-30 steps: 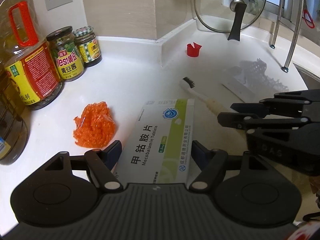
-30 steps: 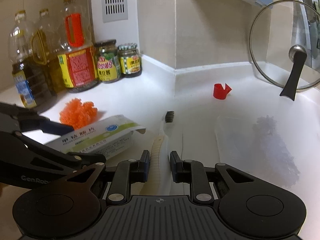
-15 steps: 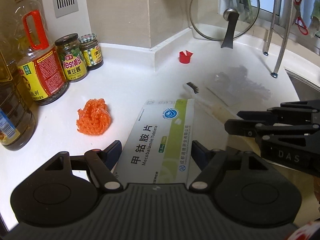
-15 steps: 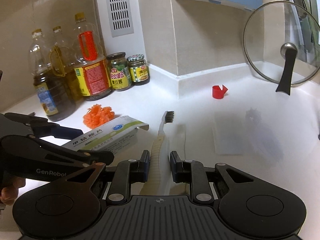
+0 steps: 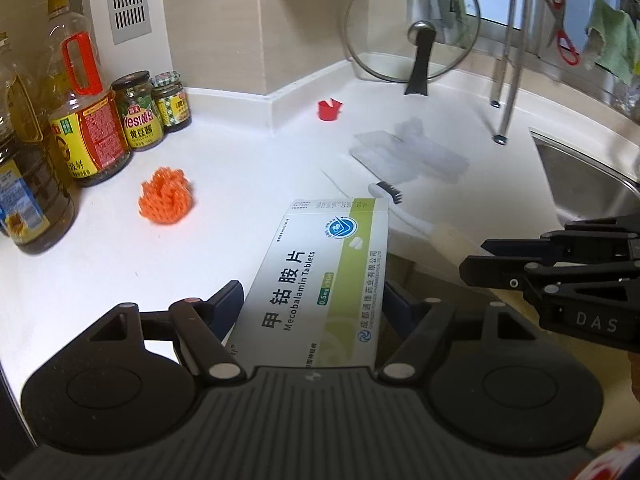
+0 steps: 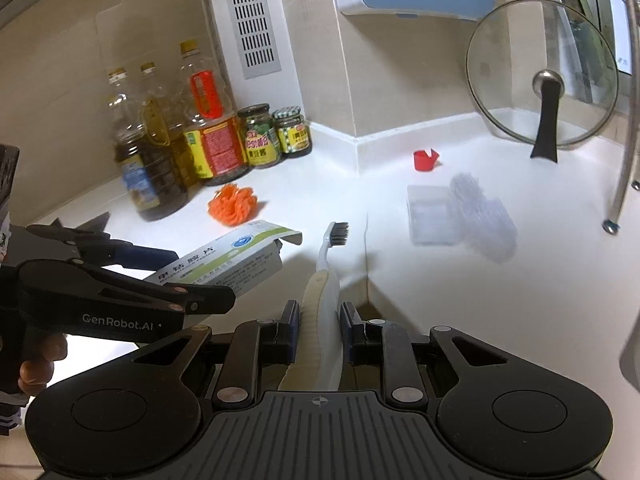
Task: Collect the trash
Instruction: 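Carry the medicine box and toothbrush down over the trash bin with both tools, then open the left tool to drop the box while the right tool drops the toothbrush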
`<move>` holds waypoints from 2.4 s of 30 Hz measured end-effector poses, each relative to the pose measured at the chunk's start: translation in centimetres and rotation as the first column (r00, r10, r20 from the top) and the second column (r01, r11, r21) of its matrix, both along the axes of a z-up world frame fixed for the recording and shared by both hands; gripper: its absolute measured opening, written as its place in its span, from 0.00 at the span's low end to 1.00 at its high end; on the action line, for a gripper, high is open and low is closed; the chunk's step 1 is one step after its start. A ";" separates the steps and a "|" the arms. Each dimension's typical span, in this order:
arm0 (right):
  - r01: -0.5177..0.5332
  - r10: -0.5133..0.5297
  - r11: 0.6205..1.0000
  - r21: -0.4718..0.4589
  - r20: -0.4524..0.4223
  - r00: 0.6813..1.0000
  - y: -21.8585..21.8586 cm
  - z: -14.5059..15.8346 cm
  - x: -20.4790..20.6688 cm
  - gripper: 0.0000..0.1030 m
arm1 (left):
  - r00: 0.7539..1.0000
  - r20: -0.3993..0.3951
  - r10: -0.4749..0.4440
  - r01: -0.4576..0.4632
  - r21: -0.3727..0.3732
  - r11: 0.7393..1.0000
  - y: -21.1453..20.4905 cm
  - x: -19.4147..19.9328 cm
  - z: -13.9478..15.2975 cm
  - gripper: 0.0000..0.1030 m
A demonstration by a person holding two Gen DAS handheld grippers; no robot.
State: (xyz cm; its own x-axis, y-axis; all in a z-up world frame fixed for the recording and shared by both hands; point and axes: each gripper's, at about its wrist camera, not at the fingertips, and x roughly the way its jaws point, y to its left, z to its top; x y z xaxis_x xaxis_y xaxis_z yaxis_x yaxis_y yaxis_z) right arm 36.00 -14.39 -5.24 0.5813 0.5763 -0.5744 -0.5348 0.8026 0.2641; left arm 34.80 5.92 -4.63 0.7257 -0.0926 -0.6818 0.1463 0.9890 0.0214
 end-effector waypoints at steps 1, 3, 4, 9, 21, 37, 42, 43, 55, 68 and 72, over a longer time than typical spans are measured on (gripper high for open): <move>-0.003 0.003 1.000 -0.001 -0.004 1.000 -0.4 0.0 -0.5 0.22 | 1.000 -0.003 0.002 -0.002 -0.004 1.000 -0.3 -0.6 0.0 0.72; -0.012 0.012 1.000 -0.004 -0.015 1.000 -1.0 -0.1 -1.5 0.22 | 1.000 -0.010 0.003 -0.003 -0.016 1.000 -1.0 -1.9 -0.2 0.72; -0.018 0.018 1.000 -0.006 -0.020 1.000 -1.3 -0.2 -2.1 0.22 | 1.000 -0.014 0.003 -0.004 -0.022 1.000 -1.3 -2.5 -0.3 0.72; -0.048 0.047 0.999 -0.020 -0.048 0.998 -2.6 -0.9 -4.5 0.22 | 0.999 -0.036 0.010 -0.011 -0.032 0.999 -2.9 -5.4 -1.0 0.72; -0.117 0.106 0.991 -0.069 -0.156 0.982 -4.0 -5.1 -7.4 0.22 | 0.991 -0.126 0.050 -0.054 -0.025 0.998 -5.2 -9.0 -4.4 0.72; -0.189 0.133 0.972 -0.141 -0.333 0.934 -3.2 -14.1 -5.6 0.22 | 0.927 -0.338 0.165 -0.170 0.013 0.985 -5.7 -8.3 -13.0 0.72; -0.184 0.106 0.969 -0.165 -0.397 0.912 -2.3 -17.8 -4.5 0.22 | 0.892 -0.420 0.166 -0.181 0.005 0.983 -5.6 -6.8 -17.2 0.72; -0.180 0.096 0.969 -0.171 -0.411 0.906 -2.2 -18.6 -4.2 0.22 | 0.885 -0.435 0.164 -0.182 0.002 0.983 -5.6 -6.4 -18.1 0.72; -0.158 0.046 0.969 -0.188 -0.496 0.867 -2.0 -24.1 -1.7 0.22 | 0.831 -0.527 0.177 -0.211 -0.005 0.977 -5.2 -3.7 -24.6 0.72; -0.140 0.032 0.973 -0.184 -0.495 0.868 -2.3 -24.3 -1.5 0.22 | 0.825 -0.535 0.181 -0.216 -0.002 0.976 -5.9 -2.5 -26.7 0.74; -0.131 0.027 0.975 -0.179 -0.492 0.870 -2.5 -24.3 -1.6 0.22 | 0.832 -0.524 0.181 -0.221 -0.014 0.975 -5.9 -2.4 -26.6 0.78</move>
